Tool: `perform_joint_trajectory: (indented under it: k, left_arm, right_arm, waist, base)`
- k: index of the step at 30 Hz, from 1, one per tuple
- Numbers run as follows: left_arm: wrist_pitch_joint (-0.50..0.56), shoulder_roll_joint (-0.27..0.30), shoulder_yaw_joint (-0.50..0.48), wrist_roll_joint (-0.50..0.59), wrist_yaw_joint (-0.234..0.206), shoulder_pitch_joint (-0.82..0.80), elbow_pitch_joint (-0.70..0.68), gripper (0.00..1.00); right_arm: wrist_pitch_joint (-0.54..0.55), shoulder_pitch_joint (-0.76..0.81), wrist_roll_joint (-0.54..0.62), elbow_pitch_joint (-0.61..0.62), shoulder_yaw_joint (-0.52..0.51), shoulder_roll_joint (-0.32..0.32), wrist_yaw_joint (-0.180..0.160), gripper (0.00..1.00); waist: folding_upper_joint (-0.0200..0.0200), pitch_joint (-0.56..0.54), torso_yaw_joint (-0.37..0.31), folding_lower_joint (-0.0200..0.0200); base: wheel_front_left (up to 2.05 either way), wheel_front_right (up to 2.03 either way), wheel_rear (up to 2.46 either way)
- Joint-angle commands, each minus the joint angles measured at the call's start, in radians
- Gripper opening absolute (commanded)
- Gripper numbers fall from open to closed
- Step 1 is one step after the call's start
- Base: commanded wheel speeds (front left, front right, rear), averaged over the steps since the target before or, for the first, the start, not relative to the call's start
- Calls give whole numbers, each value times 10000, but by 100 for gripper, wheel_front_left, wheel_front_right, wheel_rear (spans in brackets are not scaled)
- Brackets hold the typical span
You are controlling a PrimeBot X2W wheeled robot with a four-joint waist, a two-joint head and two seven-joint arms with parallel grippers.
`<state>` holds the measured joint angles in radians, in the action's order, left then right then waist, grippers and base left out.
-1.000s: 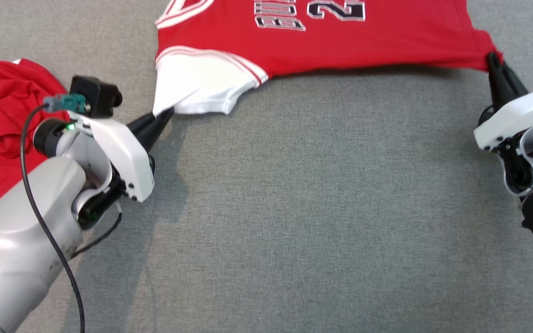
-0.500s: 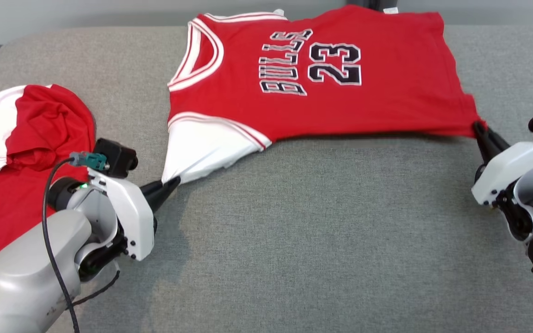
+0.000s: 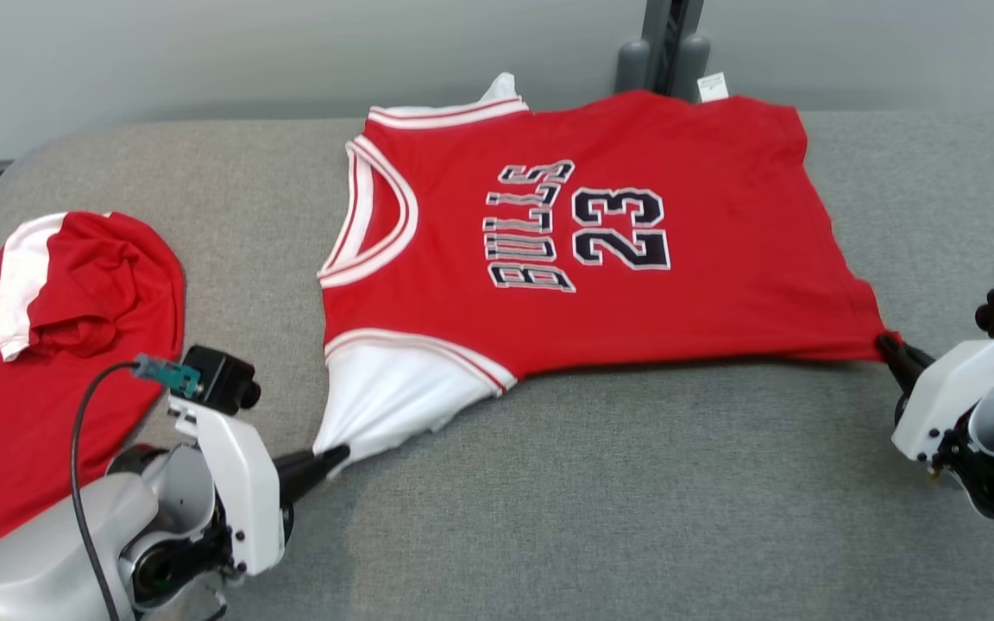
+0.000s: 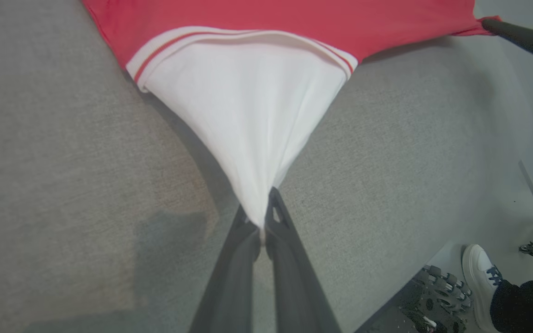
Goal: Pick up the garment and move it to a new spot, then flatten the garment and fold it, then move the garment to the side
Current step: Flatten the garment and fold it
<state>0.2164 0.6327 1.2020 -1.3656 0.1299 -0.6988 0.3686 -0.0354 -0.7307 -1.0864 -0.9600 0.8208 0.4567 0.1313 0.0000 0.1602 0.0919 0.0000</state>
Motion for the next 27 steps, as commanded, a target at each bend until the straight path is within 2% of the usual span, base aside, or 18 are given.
perform_joint_trajectory:
  k: [1, 8, 20, 27]
  left_arm:
    - [162, 202, 25, -189, 12, 207, -157, 0]
    - [767, 705, 59, -1137, 12, 888, -1016, 0]
    - [1314, 1451, 66, -2642, 7, 2137, -2364, 0]
    - [1687, 1978, 166, -3233, 10, 2749, -3412, 0]
  right_arm:
    - [161, 214, -192, 59, 83, 204, -11, 0]
    - [1370, 821, -1317, 686, 325, 581, -9, 0]
    - [3392, 1883, -2445, 2319, 1184, 1597, -9, 0]
    - [3921, 2253, -2952, 2358, 1200, 1891, -9, 0]
  waist:
    - [0, -170, -95, 0]
    - [0, -571, -296, 0]
    - [0, -1266, -710, 0]
    - [0, -1432, -907, 0]
  base:
    - [0, 0, 0]
    - [0, 0, 0]
    - [0, 0, 0]
    - [0, 0, 0]
